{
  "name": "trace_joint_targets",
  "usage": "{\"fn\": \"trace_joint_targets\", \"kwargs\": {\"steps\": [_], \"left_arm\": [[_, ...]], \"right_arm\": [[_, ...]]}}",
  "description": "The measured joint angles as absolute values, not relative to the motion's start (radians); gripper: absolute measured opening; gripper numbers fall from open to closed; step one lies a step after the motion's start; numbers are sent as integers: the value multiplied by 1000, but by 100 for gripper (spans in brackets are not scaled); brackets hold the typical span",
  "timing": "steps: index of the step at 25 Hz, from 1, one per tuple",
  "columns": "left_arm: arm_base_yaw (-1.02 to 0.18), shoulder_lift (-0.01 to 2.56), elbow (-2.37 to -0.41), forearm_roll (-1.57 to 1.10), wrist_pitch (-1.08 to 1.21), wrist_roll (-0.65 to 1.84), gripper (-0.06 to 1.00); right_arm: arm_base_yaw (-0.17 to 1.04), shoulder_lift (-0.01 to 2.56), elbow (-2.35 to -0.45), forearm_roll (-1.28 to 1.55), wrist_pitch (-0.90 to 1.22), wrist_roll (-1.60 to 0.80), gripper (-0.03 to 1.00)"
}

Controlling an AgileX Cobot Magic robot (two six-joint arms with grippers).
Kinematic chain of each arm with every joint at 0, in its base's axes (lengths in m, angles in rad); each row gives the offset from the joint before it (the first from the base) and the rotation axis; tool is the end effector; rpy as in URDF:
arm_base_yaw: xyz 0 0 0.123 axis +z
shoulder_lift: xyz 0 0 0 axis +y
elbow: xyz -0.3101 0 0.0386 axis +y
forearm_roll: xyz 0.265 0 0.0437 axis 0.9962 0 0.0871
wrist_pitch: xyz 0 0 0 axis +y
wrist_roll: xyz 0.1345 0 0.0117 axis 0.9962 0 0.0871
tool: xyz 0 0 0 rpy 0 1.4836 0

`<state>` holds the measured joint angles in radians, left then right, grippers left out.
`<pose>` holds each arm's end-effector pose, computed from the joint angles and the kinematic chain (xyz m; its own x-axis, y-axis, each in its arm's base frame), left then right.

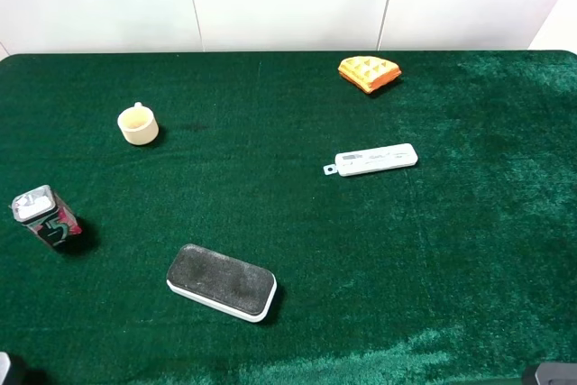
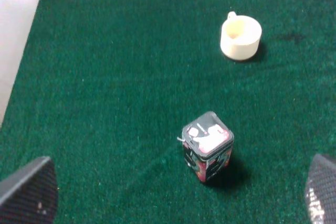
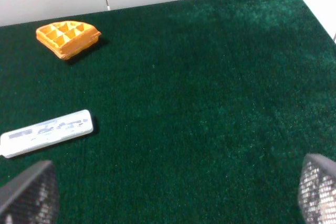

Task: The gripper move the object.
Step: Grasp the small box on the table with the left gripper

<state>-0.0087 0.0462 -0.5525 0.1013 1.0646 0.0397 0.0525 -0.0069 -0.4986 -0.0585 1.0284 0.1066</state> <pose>0.0226 0.0117 0.2818 -0.4564 0.0925 -0.8850 -0.0298 0.9924 0.1191 0.0229 -0.0056 0.2692 -0.4201 0.0542 -0.9059 0.0251 0.9985 0.0482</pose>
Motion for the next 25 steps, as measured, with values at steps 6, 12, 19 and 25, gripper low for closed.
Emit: {"fn": "trace_joint_targets", "kwargs": {"steps": [6, 12, 19, 25], "left_arm": [[-9, 250, -611, 93, 1072, 40, 93], [-9, 482, -691, 59, 1072, 40, 93], [-9, 715, -770, 34, 1070, 40, 93], [-9, 852, -796, 16, 1068, 32, 93]], "right_arm": [[52, -7, -499, -59, 1028, 107, 70], [52, -7, -499, -59, 1028, 107, 70], [52, -7, -499, -59, 1028, 107, 70], [52, -7, -499, -60, 1028, 107, 70]]}}
